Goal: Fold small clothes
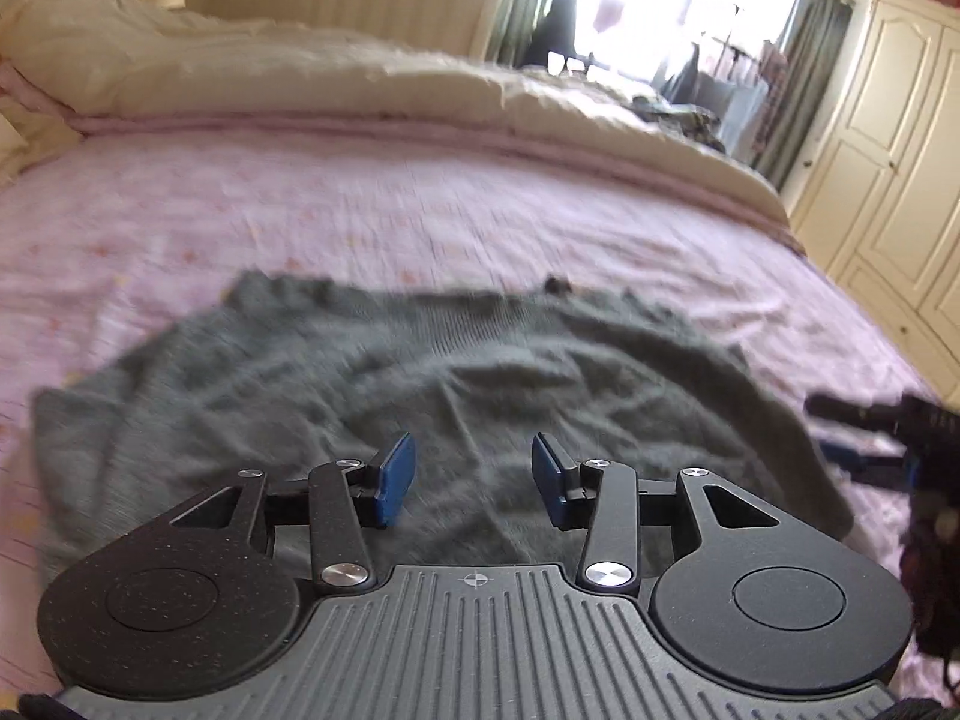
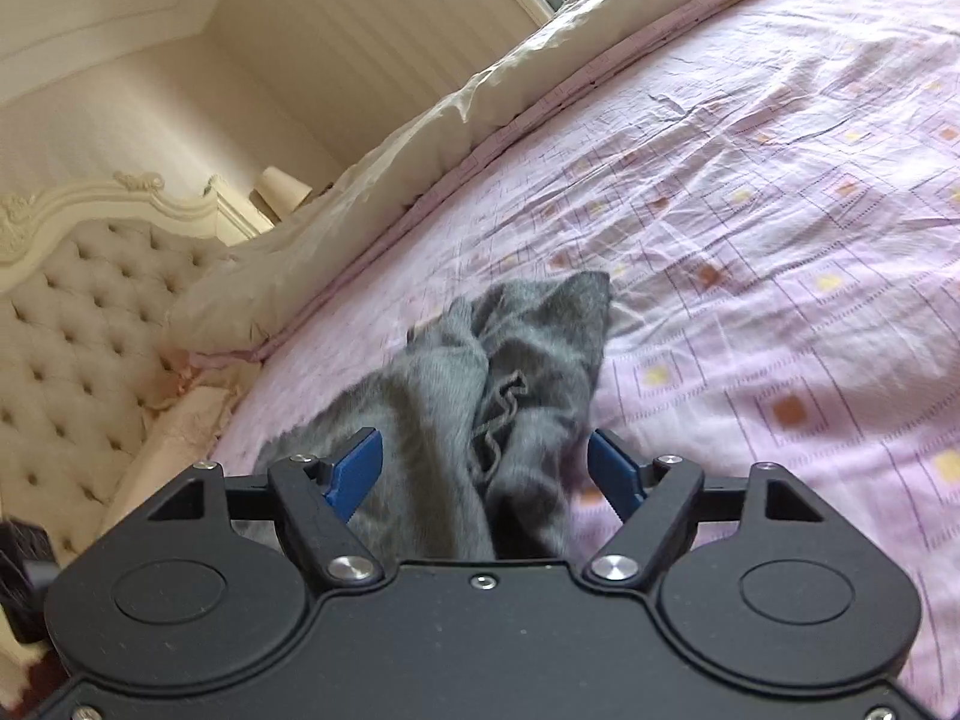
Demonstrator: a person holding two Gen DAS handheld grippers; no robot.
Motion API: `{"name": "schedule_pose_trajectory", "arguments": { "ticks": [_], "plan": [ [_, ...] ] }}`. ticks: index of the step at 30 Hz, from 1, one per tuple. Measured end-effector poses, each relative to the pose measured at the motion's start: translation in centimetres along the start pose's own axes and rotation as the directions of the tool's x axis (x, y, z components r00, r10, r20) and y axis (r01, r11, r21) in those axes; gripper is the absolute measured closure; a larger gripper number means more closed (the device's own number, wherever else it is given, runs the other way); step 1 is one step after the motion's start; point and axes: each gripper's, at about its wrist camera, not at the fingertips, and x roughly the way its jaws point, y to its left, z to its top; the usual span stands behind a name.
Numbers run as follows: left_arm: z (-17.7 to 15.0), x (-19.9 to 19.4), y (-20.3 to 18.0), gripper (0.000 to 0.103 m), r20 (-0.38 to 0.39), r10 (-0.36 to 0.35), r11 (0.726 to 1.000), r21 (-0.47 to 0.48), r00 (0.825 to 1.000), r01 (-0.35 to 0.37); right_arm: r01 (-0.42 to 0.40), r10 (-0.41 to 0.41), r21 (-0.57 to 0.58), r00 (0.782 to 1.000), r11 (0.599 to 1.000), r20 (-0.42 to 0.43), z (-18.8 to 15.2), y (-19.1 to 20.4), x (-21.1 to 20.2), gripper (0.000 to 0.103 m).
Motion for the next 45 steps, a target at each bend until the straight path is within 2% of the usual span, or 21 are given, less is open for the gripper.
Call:
{"name": "schedule_pose_trajectory", "arguments": {
  "ticks": [2,4,7,8,10,12,13,15,16,18,20,21,23,31,32,33,35,38,43,44,45],
  "plan": [
    [-1.1,1.3,-0.2,0.061,-0.042,0.011,1.000,0.003,0.999,-0.011,-0.006,0.005,0.046,1.000,0.999,0.005,0.7,-1.2,0.7,0.025],
    [-2.0,1.1,-0.2,0.059,-0.002,0.012,1.000,0.024,1.000,-0.012,-0.007,0.007,0.080,1.000,0.997,-0.005,1.3,-2.2,1.5,0.030],
    [-2.2,0.9,0.1,0.059,0.003,-0.004,1.000,0.017,1.000,0.004,0.048,-0.046,0.069,0.998,0.996,-0.030,1.9,-2.5,2.9,0.066],
    [-2.1,0.8,0.3,0.059,0.000,-0.011,1.000,0.009,1.000,0.011,0.063,-0.060,0.051,0.997,0.997,-0.050,2.1,-2.3,3.4,0.090],
    [-2.0,0.6,0.5,0.059,-0.005,-0.021,1.000,-0.010,1.000,0.021,0.077,-0.080,-0.082,0.996,0.994,-0.036,2.6,-0.2,3.5,0.090],
    [-1.9,0.6,0.6,0.059,-0.006,-0.027,0.999,-0.019,1.000,0.027,0.145,-0.145,-0.213,0.989,0.966,0.017,3.0,2.0,3.2,0.091],
    [-1.9,0.6,0.6,0.058,-0.004,-0.028,0.999,-0.022,1.000,0.028,0.186,-0.189,-0.231,0.982,0.955,0.009,3.2,2.3,3.5,0.091],
    [-1.9,0.7,0.3,0.055,-0.001,-0.027,0.999,-0.022,1.000,0.027,0.240,-0.263,-0.232,0.962,0.943,-0.073,3.2,1.7,5.1,0.089],
    [-1.9,0.8,0.1,0.053,-0.001,-0.025,1.000,-0.018,1.000,0.025,0.267,-0.294,-0.250,0.953,0.931,-0.077,3.1,1.8,5.4,0.085],
    [-1.9,0.8,-0.2,0.050,-0.001,-0.022,1.000,-0.004,1.000,0.022,0.296,-0.306,-0.286,0.952,0.911,0.010,2.8,2.6,4.4,0.063],
    [-2.0,0.8,-0.4,0.045,0.002,-0.027,1.000,0.005,1.000,0.027,0.261,-0.242,-0.276,0.965,0.925,0.101,3.0,3.7,2.9,0.053],
    [-2.0,0.9,-0.5,0.042,0.003,-0.028,1.000,0.011,1.000,0.028,0.222,-0.198,-0.287,0.974,0.932,0.108,3.2,4.2,2.6,0.052],
    [-2.1,1.0,-0.9,0.038,0.005,-0.024,0.999,0.025,1.000,0.024,0.172,-0.161,-0.335,0.985,0.926,0.060,3.8,5.5,3.5,0.052],
    [-2.8,1.1,-2.0,0.027,0.038,0.004,0.998,0.061,0.999,-0.007,0.116,-0.164,-0.384,0.982,0.916,-0.093,3.9,6.1,9.4,0.052],
    [-2.9,1.1,-2.0,0.026,0.043,0.006,0.998,0.066,0.999,-0.009,0.117,-0.171,-0.393,0.980,0.912,-0.104,3.9,6.1,9.6,0.059],
    [-3.0,1.1,-2.1,0.025,0.048,0.008,0.998,0.070,0.999,-0.012,0.111,-0.170,-0.405,0.979,0.907,-0.114,3.8,6.3,9.8,0.088],
    [-3.2,1.1,-2.2,0.024,0.060,0.010,0.997,0.073,0.998,-0.014,0.120,-0.185,-0.460,0.978,0.880,-0.099,3.7,7.2,9.7,0.093],
    [-3.5,1.1,-2.4,0.015,0.074,-0.001,0.996,0.085,0.997,-0.005,0.216,-0.266,-0.530,0.964,0.820,-0.018,4.1,7.9,10.1,0.094],
    [-3.7,1.2,-3.1,0.013,0.085,0.027,0.993,0.109,0.996,-0.036,0.254,-0.326,-0.552,0.945,0.795,-0.035,4.1,6.6,11.8,0.093],
    [-3.7,1.3,-3.1,0.013,0.084,0.030,0.993,0.109,0.996,-0.039,0.250,-0.313,-0.542,0.949,0.803,-0.027,4.2,6.5,11.4,0.087],
    [-3.6,1.3,-3.1,0.012,0.082,0.031,0.993,0.110,0.996,-0.040,0.238,-0.288,-0.512,0.958,0.825,-0.018,4.4,6.4,10.7,0.070]
  ]
}}
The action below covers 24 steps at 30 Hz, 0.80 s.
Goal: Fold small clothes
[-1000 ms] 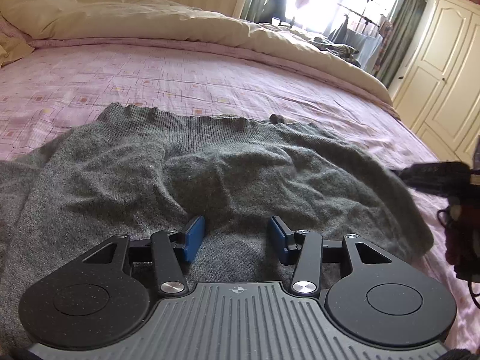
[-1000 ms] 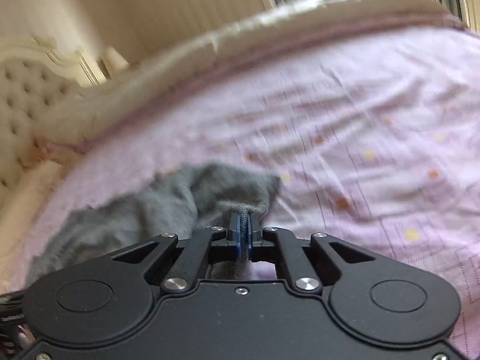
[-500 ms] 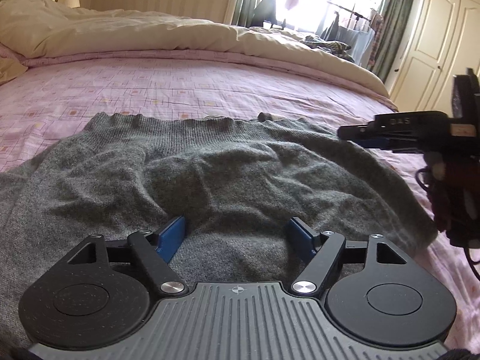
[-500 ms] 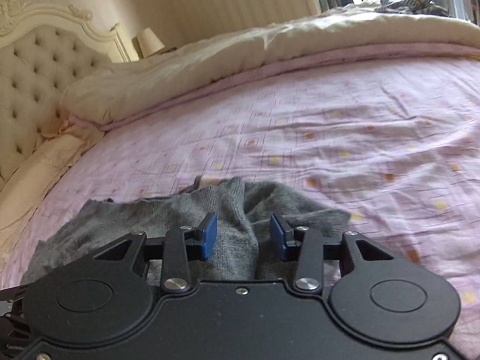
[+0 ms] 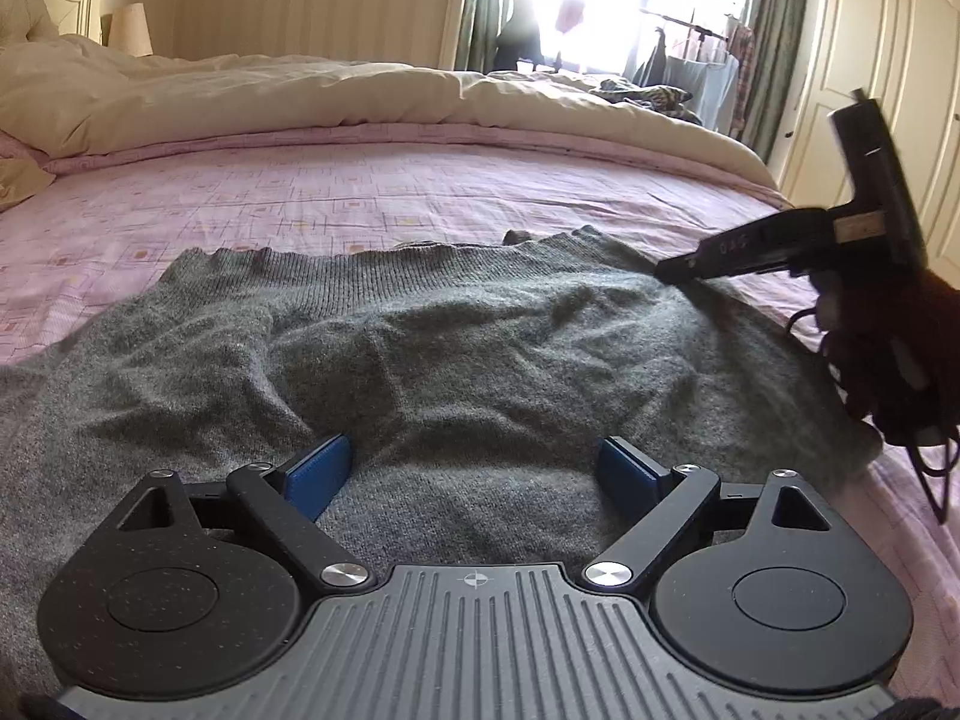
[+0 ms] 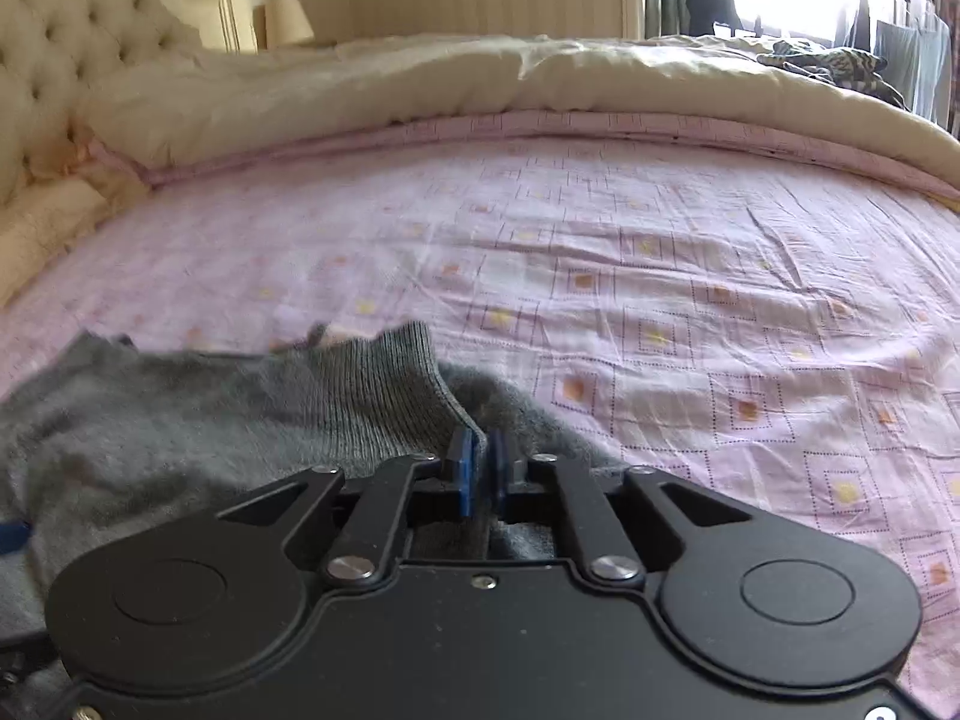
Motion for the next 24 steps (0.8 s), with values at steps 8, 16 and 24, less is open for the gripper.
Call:
{"name": "schedule_pose_trajectory", "arguments": {
  "ticks": [8,16,24],
  "plan": [
    [0.2,0.2,-0.3,0.007,-0.019,0.005,1.000,0.013,1.000,-0.004,-0.175,0.160,0.346,0.985,0.922,0.072,-2.9,-6.1,-6.6,0.022],
    [0.2,0.7,-1.0,0.000,-0.031,0.030,0.999,0.033,0.999,-0.029,-0.304,0.330,0.452,0.944,0.838,0.024,-8.0,-6.6,-7.7,0.014],
    [1.4,0.6,-0.7,0.002,-0.086,0.012,1.000,0.011,0.996,-0.011,-0.408,0.430,0.433,0.901,0.804,0.051,-6.9,-4.2,-4.6,0.002]
  ]
}}
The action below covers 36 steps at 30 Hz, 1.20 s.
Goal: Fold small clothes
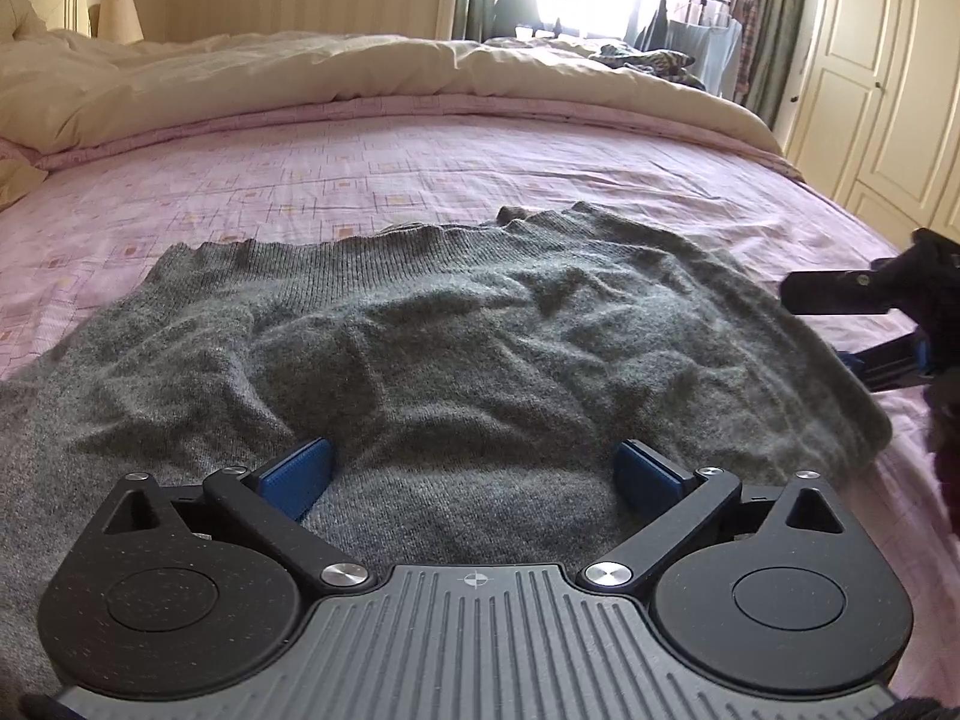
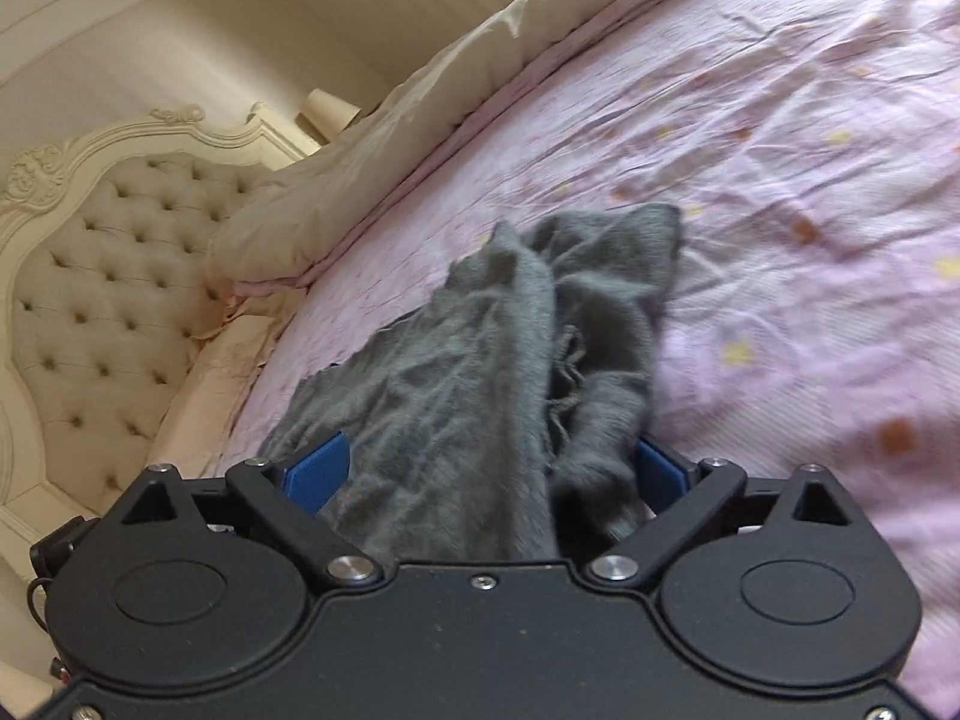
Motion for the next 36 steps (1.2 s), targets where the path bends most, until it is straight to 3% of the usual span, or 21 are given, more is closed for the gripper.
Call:
{"name": "schedule_pose_trajectory", "arguments": {
  "ticks": [4,8,14,16,18,19,21,25,26,31,36],
  "plan": [
    [1.8,-0.8,1.2,0.002,0.009,-0.020,0.994,-0.104,1.000,0.021,-0.030,0.030,0.017,0.999,0.999,0.019,0.6,0.2,1.3,0.000],
    [3.8,-0.4,3.0,0.002,0.031,0.037,0.984,-0.176,0.999,-0.031,-0.025,0.025,-0.003,0.999,1.000,0.029,0.3,0.5,1.5,0.000],
    [5.2,3.0,5.0,0.002,-0.059,0.115,0.966,-0.227,0.992,-0.126,-0.027,0.029,-0.036,0.998,0.999,0.050,-0.4,0.6,1.1,0.000],
    [5.0,4.3,5.1,0.002,-0.101,0.148,0.967,-0.196,0.984,-0.165,-0.026,0.027,-0.027,0.998,0.999,0.053,-0.4,0.6,1.0,0.001],
    [4.7,5.0,3.9,0.000,-0.096,0.206,0.974,-0.072,0.974,-0.213,-0.010,0.011,-0.009,0.998,1.000,0.056,-0.3,0.5,0.9,0.007],
    [4.6,5.0,3.5,0.000,-0.085,0.214,0.974,-0.060,0.973,-0.219,-0.001,0.001,0.001,0.998,1.000,0.058,-0.3,0.5,0.8,0.011],
    [4.6,4.7,3.8,0.001,-0.085,0.202,0.973,-0.100,0.976,-0.210,0.015,-0.017,0.032,0.998,0.999,0.056,-0.3,0.1,0.6,0.034],
    [4.8,2.3,5.0,0.003,-0.065,0.141,0.972,-0.179,0.988,-0.150,0.040,-0.044,0.089,0.998,0.995,0.047,-0.4,-0.4,0.7,0.056],
    [4.7,1.5,5.4,0.003,-0.051,0.131,0.970,-0.200,0.990,-0.139,0.052,-0.056,0.089,0.998,0.995,0.042,-0.4,-0.4,0.8,0.068],
    [2.3,-3.6,8.0,0.003,-0.005,0.106,0.961,-0.257,0.994,-0.104,0.150,-0.151,0.031,0.987,0.988,0.045,0.0,1.7,0.8,0.075],
    [-1.0,-9.2,12.6,0.003,0.021,0.137,0.936,-0.329,0.990,-0.123,0.220,-0.216,-0.097,0.975,0.971,0.050,1.5,6.6,0.8,0.075]
  ]
}}
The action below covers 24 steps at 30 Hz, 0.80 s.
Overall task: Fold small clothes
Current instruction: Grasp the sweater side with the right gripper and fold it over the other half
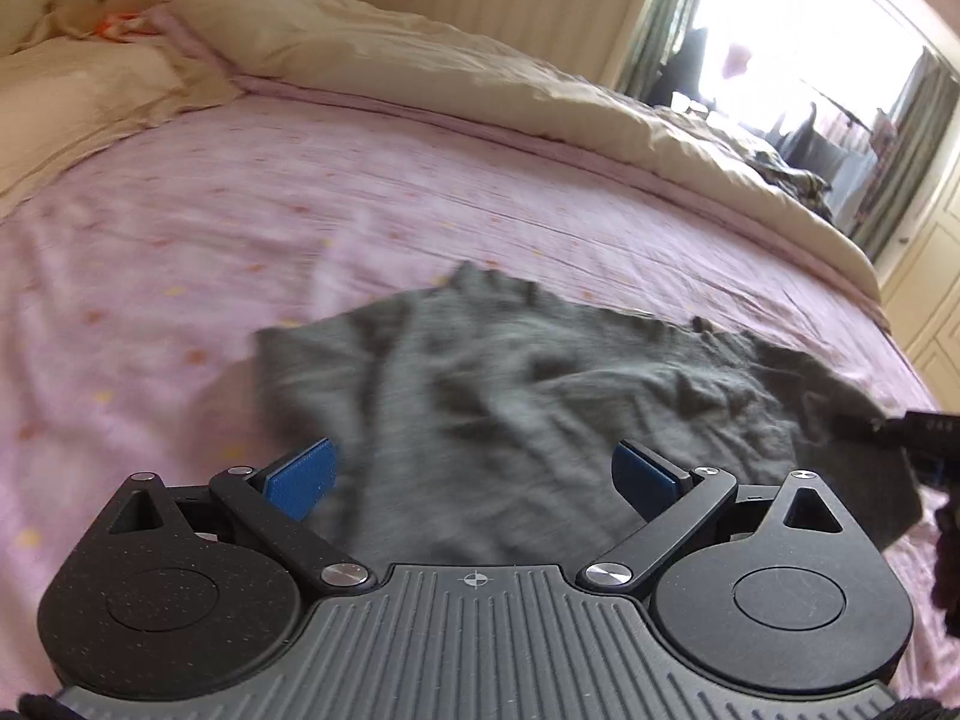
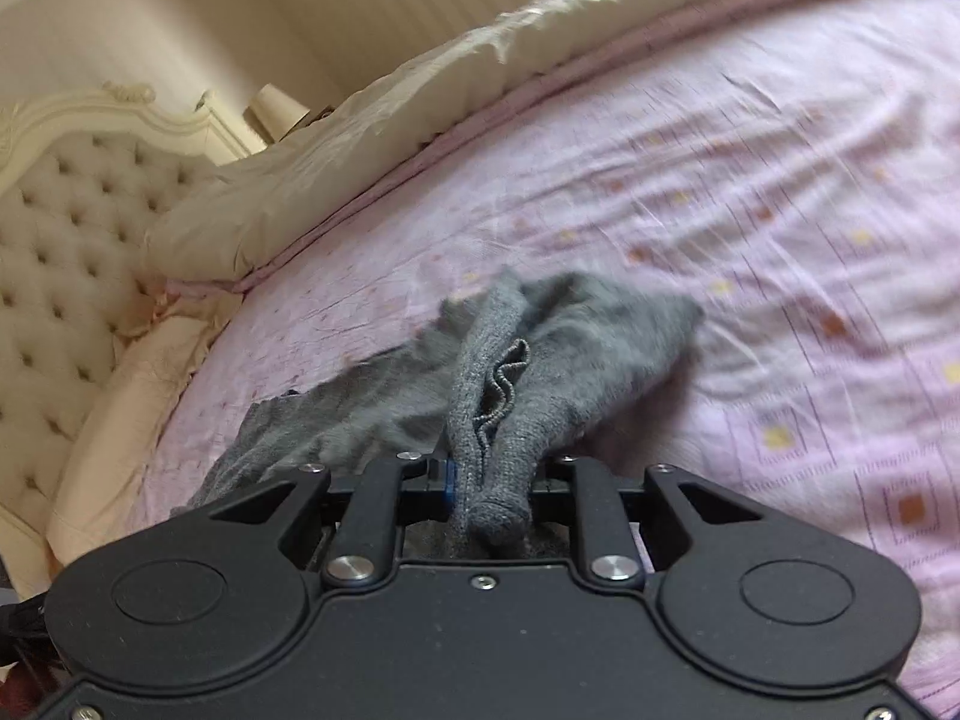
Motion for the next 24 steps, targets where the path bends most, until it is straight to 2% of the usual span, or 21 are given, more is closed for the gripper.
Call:
{"name": "schedule_pose_trajectory", "arguments": {
  "ticks": [4,8,12,15,19,20,21,23,24],
  "plan": [
    [-0.5,-2.4,4.1,0.003,-0.001,0.066,0.997,-0.025,0.998,-0.066,0.001,-0.001,-0.127,1.000,0.992,0.000,1.4,5.8,-0.3,0.075],
    [-1.0,-3.8,7.2,0.003,0.003,0.079,0.994,-0.072,0.997,-0.078,-0.046,0.042,-0.262,0.999,0.964,-0.024,1.0,13.4,0.5,0.076],
    [-1.7,-4.5,8.8,0.003,0.005,0.065,0.992,-0.108,0.998,-0.064,-0.128,0.100,-0.363,0.990,0.923,-0.097,-1.4,20.5,3.3,0.076],
    [-2.5,-4.8,9.7,0.003,-0.005,0.046,0.991,-0.129,0.999,-0.046,-0.157,0.095,-0.434,0.982,0.887,-0.163,-4.5,24.7,6.4,0.077],
    [-3.4,-4.8,10.5,0.003,-0.021,0.035,0.989,-0.140,0.999,-0.037,-0.153,0.035,-0.515,0.972,0.843,-0.231,-8.9,27.9,10.6,0.074],
    [-3.6,-4.9,10.7,0.003,-0.023,0.032,0.989,-0.141,0.999,-0.035,-0.161,0.034,-0.522,0.969,0.837,-0.243,-9.7,28.1,11.2,0.067],
    [-3.6,-5.0,10.8,0.003,-0.024,0.030,0.990,-0.141,0.999,-0.033,-0.176,0.048,-0.519,0.967,0.837,-0.252,-10.2,28.1,11.5,0.059],
    [-3.8,-5.2,11.1,0.003,-0.025,0.030,0.989,-0.141,0.999,-0.033,-0.252,0.136,-0.488,0.956,0.836,-0.261,-10.7,28.1,10.5,0.051],
    [-3.8,-5.3,11.2,0.003,-0.025,0.032,0.989,-0.144,0.999,-0.035,-0.293,0.187,-0.475,0.948,0.830,-0.258,-10.6,27.9,9.8,0.051]
  ]
}}
